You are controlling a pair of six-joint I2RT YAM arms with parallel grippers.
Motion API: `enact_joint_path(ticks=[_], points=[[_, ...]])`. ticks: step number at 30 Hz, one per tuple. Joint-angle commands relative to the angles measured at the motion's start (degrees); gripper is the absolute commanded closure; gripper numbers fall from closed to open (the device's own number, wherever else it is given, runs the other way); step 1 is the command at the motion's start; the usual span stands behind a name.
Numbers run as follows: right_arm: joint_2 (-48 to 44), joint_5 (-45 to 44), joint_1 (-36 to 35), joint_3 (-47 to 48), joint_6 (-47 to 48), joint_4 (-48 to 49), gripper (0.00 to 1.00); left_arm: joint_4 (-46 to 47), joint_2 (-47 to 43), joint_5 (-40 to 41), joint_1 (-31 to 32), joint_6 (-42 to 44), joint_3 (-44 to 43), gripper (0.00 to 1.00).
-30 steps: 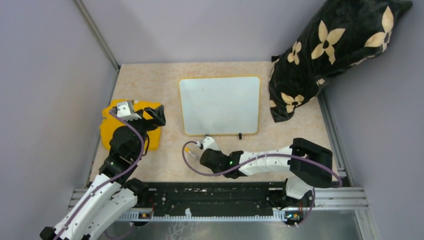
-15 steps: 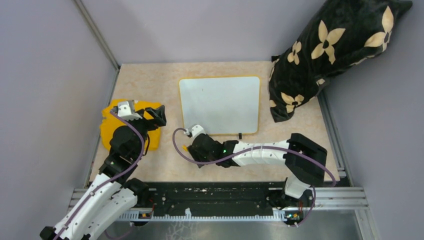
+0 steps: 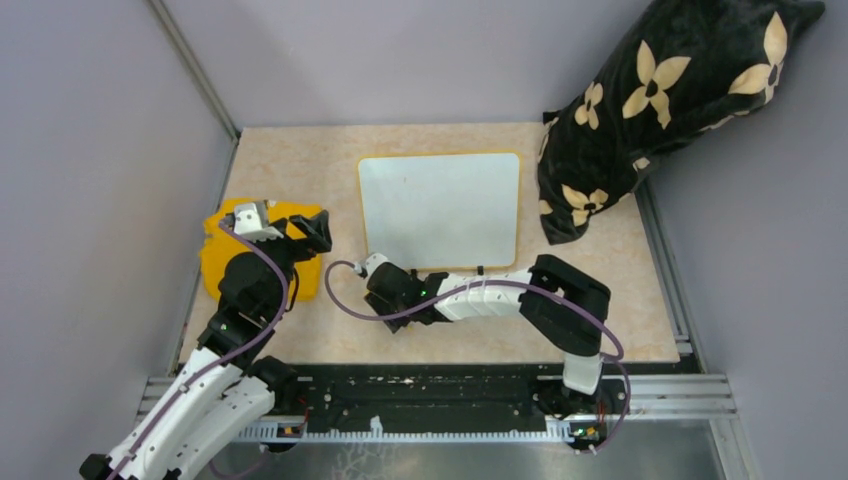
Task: Write a sentence on the whiteboard
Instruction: Open the whiteboard marker at the center of the board.
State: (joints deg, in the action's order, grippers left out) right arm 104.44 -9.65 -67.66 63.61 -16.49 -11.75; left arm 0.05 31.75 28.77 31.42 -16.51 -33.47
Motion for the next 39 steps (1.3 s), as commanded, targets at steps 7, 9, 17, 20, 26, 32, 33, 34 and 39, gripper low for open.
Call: enact_joint_path(ticks=[7,9,17,20,26,32,33,34,39], points=[[2.90,0.16,1.30,3.15,1.37,-0.99,0.64,1.40,-0.46,0.93,0.22,1.13,-0.25,0.01],[3.06,0.06,1.30,2.53,1.37,-1.08,0.69,1.37,-0.37,1.01,0.20,1.13,-0.26,0.01],[-1.32,-1.50,1.30,-4.66,-0.73,-0.26,0.94,1.43,-0.11,1.33,0.21,1.22,-0.26,0.01],[-5.86,-3.43,1.30,-9.90,-3.08,-0.19,1.00,1.36,-0.11,1.31,0.22,1.22,-0.20,0.01],[-15.27,-6.97,1.30,-20.68,-10.29,-0.28,1.00,1.44,0.22,0.37,0.18,0.97,-0.26,0.01],[-19.46,-5.24,1.30,-22.49,-14.88,-1.44,1.00,1.45,0.92,-0.85,0.18,0.69,-0.36,0.01],[-19.11,-5.13,1.30,-21.80,-14.83,-2.03,1.00,1.44,1.09,-1.07,0.19,0.62,-0.39,0.01],[-18.75,-5.26,1.30,-21.11,-14.71,-2.64,0.97,1.43,1.28,-1.27,0.22,0.61,-0.44,0.01],[-16.25,-5.57,1.33,-18.05,-13.17,-4.61,0.71,1.17,1.39,-1.82,0.23,0.43,-0.63,0.01]])
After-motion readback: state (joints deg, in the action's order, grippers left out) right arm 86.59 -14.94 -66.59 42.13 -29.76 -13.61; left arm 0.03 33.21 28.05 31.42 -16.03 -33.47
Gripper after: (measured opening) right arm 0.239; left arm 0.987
